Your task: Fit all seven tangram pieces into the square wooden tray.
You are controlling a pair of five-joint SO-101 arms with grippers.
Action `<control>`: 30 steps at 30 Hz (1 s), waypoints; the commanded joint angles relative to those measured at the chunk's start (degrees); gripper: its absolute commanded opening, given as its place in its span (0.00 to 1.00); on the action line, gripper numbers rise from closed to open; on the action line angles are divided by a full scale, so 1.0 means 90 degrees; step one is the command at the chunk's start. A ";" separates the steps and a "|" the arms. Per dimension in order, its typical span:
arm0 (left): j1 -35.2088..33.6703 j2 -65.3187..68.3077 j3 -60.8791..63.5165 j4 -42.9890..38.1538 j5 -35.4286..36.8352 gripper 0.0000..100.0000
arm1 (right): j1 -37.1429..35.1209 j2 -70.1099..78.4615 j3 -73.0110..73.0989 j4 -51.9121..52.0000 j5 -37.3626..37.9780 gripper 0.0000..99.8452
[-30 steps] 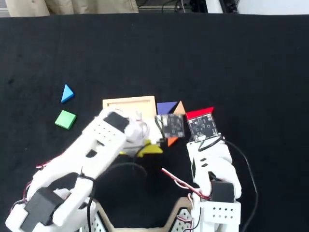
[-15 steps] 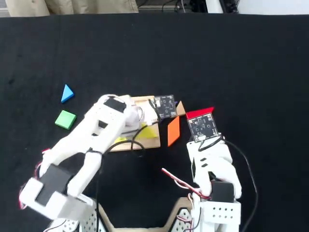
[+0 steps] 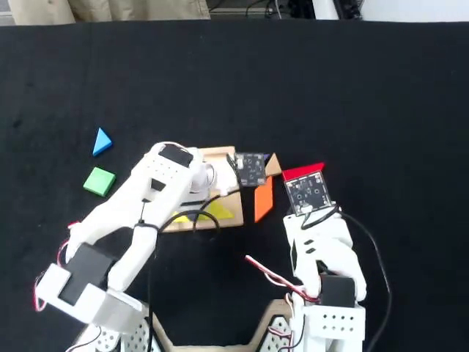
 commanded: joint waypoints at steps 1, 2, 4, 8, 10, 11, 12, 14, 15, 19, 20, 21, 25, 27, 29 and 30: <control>0.0015 -0.0049 -0.0151 0.0381 -0.0274 0.28 | 0.0107 -0.0190 -0.0015 -0.0156 0.0010 0.01; 0.0015 -0.0059 -0.0181 0.0371 -0.0205 0.28 | 0.0107 -0.0190 -0.0015 -0.0156 0.0010 0.01; 0.0015 -0.0059 -0.0386 0.0410 0.0049 0.28 | 0.0107 -0.0190 -0.0015 -0.0156 0.0010 0.01; 0.0083 -0.0059 -0.0806 0.0420 0.0947 0.32 | 0.0107 -0.0190 -0.0015 -0.0156 0.0010 0.01; 0.0083 -0.0059 -0.0933 0.0420 0.1309 0.36 | 0.0107 -0.0190 -0.0015 -0.0156 0.0010 0.01; 0.0083 -0.0059 -0.0962 0.0420 0.1397 0.37 | 0.0107 -0.0190 -0.0015 -0.0156 0.0010 0.01; 0.0083 -0.0059 -0.0972 0.0420 0.1426 0.37 | 0.0107 -0.0190 -0.0015 -0.0156 0.0010 0.01; 0.0054 -0.0059 -0.0982 0.0420 0.1368 0.37 | 0.0107 -0.0181 -0.0015 -0.0156 0.0010 0.01; 0.0024 -0.0059 -0.1050 0.0420 0.1309 0.37 | 0.0107 -0.0181 -0.0015 -0.0156 0.0010 0.01; -0.0415 0.0020 -0.1441 0.0166 0.1270 0.37 | 0.0107 -0.0181 -0.0015 -0.0156 0.0010 0.01; -0.0601 0.0029 -0.1480 -0.0059 0.1280 0.37 | 0.0107 -0.0181 -0.0015 -0.0156 0.0010 0.01; -0.0747 0.0029 -0.1490 -0.0254 0.1280 0.37 | 0.0107 -0.0181 -0.0015 -0.0156 0.0010 0.01; -0.0904 0.0029 -0.1187 -0.0391 0.1289 0.37 | 0.0107 -0.0181 -0.0015 -0.0156 0.0010 0.01; -0.0864 0.0039 -0.0904 -0.0547 0.1280 0.37 | 0.0107 -0.0181 -0.0015 -0.0156 0.0010 0.01; -0.0864 0.0039 -0.0620 -0.0987 0.1280 0.37 | 0.0107 -0.0181 -0.0015 -0.0156 0.0010 0.01; -0.0874 0.0039 -0.0523 -0.1211 0.1280 0.37 | 0.0107 -0.0181 -0.0015 -0.0156 0.0010 0.01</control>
